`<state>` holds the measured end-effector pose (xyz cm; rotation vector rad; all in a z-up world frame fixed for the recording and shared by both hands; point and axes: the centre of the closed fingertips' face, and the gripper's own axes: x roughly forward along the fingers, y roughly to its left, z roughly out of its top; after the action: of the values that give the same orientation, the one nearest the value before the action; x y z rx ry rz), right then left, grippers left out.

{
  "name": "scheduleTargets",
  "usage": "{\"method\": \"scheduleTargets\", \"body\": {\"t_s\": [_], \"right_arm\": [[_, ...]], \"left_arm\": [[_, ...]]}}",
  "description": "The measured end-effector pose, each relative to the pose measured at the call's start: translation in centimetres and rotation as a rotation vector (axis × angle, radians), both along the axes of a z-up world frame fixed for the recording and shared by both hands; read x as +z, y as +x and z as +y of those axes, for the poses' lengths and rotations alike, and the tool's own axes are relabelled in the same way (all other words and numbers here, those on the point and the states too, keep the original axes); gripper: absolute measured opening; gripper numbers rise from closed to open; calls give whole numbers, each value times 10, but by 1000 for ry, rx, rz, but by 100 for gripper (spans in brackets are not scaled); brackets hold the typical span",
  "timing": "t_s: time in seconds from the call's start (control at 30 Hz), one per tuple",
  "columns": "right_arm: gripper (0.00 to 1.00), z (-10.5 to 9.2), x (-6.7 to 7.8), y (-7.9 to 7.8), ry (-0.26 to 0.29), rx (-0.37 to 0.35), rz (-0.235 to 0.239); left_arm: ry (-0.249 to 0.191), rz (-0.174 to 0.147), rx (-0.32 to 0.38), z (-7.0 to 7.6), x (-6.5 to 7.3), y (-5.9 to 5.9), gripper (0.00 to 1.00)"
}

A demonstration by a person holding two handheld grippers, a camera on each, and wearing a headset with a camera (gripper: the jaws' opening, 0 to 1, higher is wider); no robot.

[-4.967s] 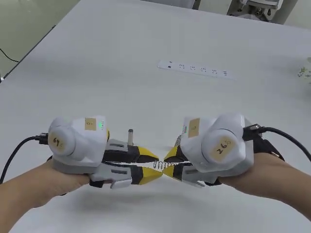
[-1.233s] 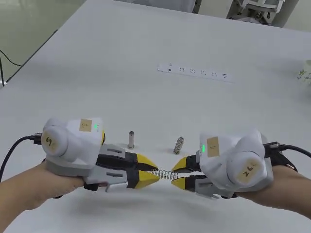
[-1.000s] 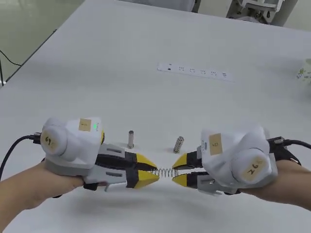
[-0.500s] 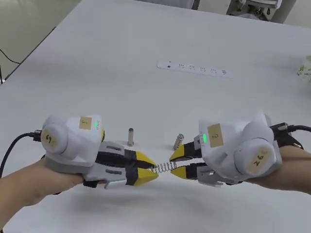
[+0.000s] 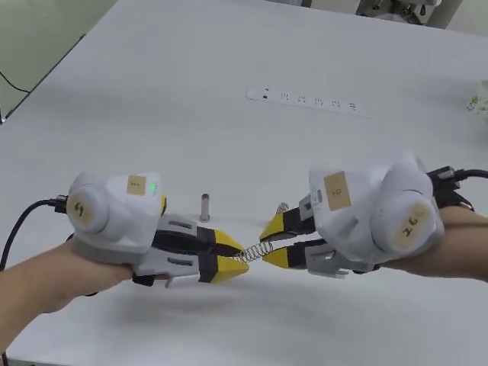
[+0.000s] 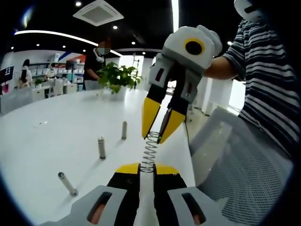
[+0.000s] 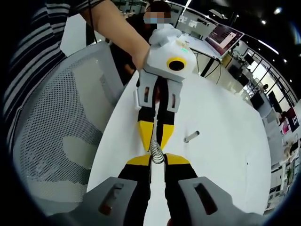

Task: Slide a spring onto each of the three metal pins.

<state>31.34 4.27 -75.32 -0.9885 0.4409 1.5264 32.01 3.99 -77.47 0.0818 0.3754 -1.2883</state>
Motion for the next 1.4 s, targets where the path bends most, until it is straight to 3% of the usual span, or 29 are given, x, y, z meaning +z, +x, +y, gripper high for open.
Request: {"method": "scheduleTargets", "body": {"t_s": [0.47, 1.03, 1.2, 1.4], "right_arm": [[7, 19, 10, -4, 96, -41, 75], [7, 26, 7, -8, 151, -84, 74], [7, 24, 7, -7, 149, -88, 68], [7, 23, 5, -9, 135, -76, 62]], "left_arm": [[15, -15, -11, -5, 0, -1, 2], [41, -16, -20, -7, -5, -4, 2], [39, -2, -15, -7, -7, -4, 2], [48, -7, -23, -9, -8, -5, 2]]}}
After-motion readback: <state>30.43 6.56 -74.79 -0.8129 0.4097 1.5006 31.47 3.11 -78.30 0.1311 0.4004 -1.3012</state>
